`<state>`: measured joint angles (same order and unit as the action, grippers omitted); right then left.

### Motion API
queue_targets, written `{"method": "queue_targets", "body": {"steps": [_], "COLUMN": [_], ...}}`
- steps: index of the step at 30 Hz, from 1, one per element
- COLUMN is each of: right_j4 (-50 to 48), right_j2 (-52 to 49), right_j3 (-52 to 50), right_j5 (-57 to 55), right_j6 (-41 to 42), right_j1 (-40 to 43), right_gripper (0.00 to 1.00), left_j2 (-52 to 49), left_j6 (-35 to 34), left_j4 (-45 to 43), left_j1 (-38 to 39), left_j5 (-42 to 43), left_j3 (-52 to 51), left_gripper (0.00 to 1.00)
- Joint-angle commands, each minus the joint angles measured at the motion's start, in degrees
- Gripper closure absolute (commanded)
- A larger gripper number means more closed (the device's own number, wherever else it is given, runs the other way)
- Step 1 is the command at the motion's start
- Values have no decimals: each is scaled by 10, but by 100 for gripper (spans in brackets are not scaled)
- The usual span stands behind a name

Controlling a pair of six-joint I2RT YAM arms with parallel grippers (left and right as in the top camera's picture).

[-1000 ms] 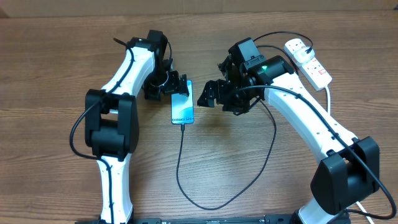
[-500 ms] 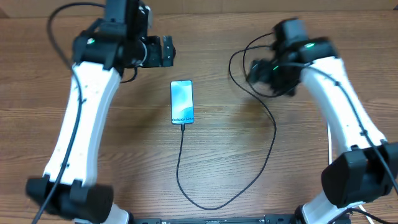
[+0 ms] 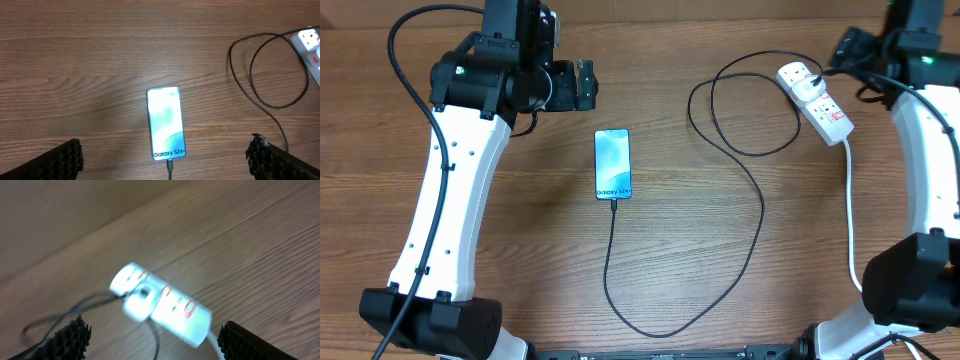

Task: Plug charger to phone and switch on socket
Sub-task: 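Raise the left arm and move the right gripper to the power strip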

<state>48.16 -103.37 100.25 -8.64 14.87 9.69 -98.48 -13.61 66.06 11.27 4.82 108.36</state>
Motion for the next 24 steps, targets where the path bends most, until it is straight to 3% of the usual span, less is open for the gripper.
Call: {"method": "queue_targets", "body": {"steps": [1, 4, 9, 24], "right_j4": [-35, -73, -125, -166], "right_j2": [-10, -24, -71, -196], "right_j3": [-23, -33, -36, -36], "right_j5": [-21, -19, -19, -70], "right_j6": [-6, -16, -153, -158], "right_j1": [29, 48, 52, 52], "right_gripper": [10, 6, 2, 0], "left_j2": [-4, -4, -4, -4], "left_j6": [-2, -2, -2, -2], "left_j4": [0, 0, 0, 0], "left_j1": [0, 0, 0, 0], "left_j5": [-8, -8, -8, -8], "left_j3": [-1, -1, -1, -1], "left_gripper": [0, 0, 0, 0]}}
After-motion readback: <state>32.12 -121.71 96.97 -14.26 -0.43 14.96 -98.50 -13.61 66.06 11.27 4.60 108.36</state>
